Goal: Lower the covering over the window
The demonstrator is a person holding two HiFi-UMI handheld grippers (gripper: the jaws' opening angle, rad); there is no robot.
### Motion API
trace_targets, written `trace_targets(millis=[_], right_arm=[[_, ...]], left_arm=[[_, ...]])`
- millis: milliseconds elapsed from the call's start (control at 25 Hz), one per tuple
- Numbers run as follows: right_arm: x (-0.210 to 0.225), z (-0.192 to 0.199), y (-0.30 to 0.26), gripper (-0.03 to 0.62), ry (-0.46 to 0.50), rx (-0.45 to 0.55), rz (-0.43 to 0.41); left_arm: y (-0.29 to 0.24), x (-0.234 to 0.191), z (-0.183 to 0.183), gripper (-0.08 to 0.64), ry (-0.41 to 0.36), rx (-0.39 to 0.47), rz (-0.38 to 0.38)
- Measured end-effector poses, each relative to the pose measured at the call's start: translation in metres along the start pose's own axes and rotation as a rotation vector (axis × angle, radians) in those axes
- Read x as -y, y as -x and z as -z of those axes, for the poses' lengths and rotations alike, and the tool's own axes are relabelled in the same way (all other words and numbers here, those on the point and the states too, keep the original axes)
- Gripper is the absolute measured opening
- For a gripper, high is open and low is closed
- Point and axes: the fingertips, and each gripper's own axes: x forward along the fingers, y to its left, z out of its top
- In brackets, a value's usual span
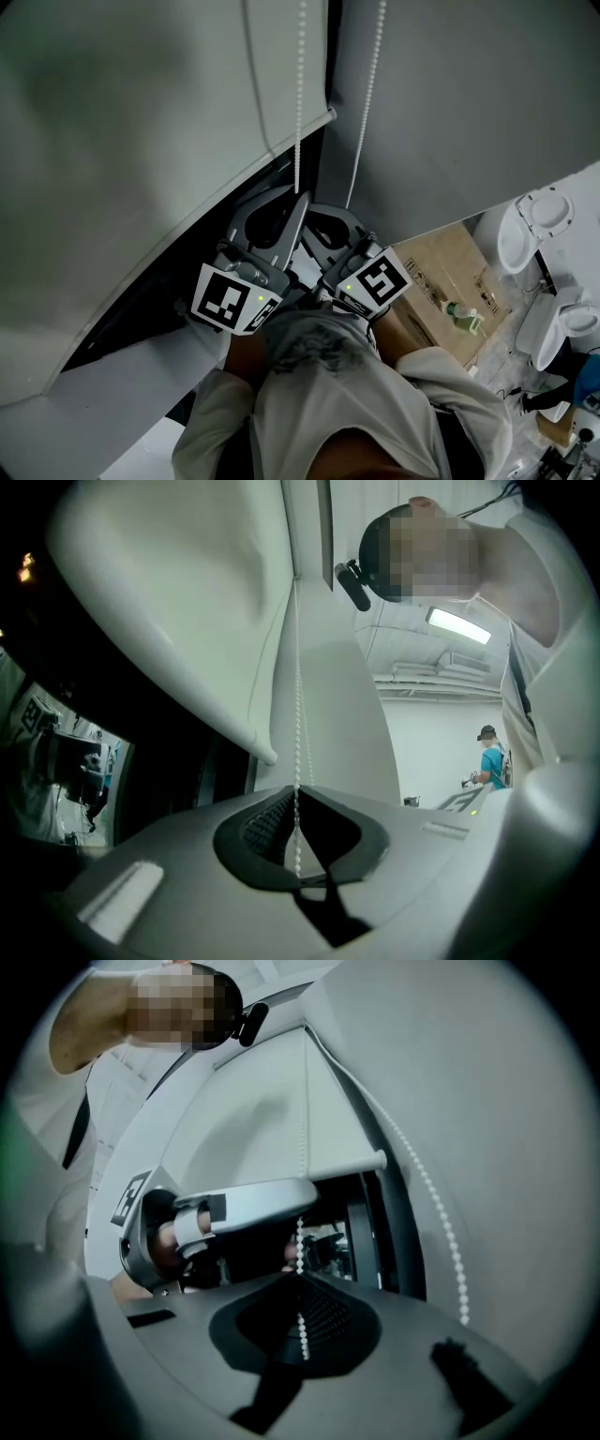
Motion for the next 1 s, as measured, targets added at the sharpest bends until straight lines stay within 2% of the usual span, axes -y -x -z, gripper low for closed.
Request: trace_targets(millis=[320, 360, 400, 480, 600, 760, 1000], right_arm=[[-0.002, 0.004, 0.003, 0.020, 0.024, -0.012, 0.000], [-0.002, 0.003, 0.005, 0.039, 0.019, -0.009, -0.003], [-0.002, 0.001, 0.007, 0.094, 0.018, -0.004, -0.005], [0.001, -0.007, 0.011, 0.122, 0.021, 0.017, -0.001], [0.006, -0.023, 0.018, 0.127, 0.018, 0.067, 0.015], [0.010, -0.044, 0.025, 0.130, 0.038, 0.104, 0.034], [0.013, -0.063, 0.028, 0.130, 0.077, 0.136, 0.049]], left_arm=[[0.001, -0.005, 0.000, 0.014, 0.030, 0.033, -0.006], [0.001, -0.006, 0.000, 0.014, 0.028, 0.036, -0.008], [0.000, -0.007, 0.000, 0.014, 0.028, 0.038, -0.009], [0.001, -0.008, 0.000, 0.014, 0.022, 0.039, -0.013], [0.001, -0.010, 0.006, 0.014, 0.017, 0.027, -0.016], [0.004, -0.012, 0.018, 0.014, 0.048, 0.020, -0.021], [0.002, -0.012, 0.026, 0.014, 0.013, -0.006, -0.023]])
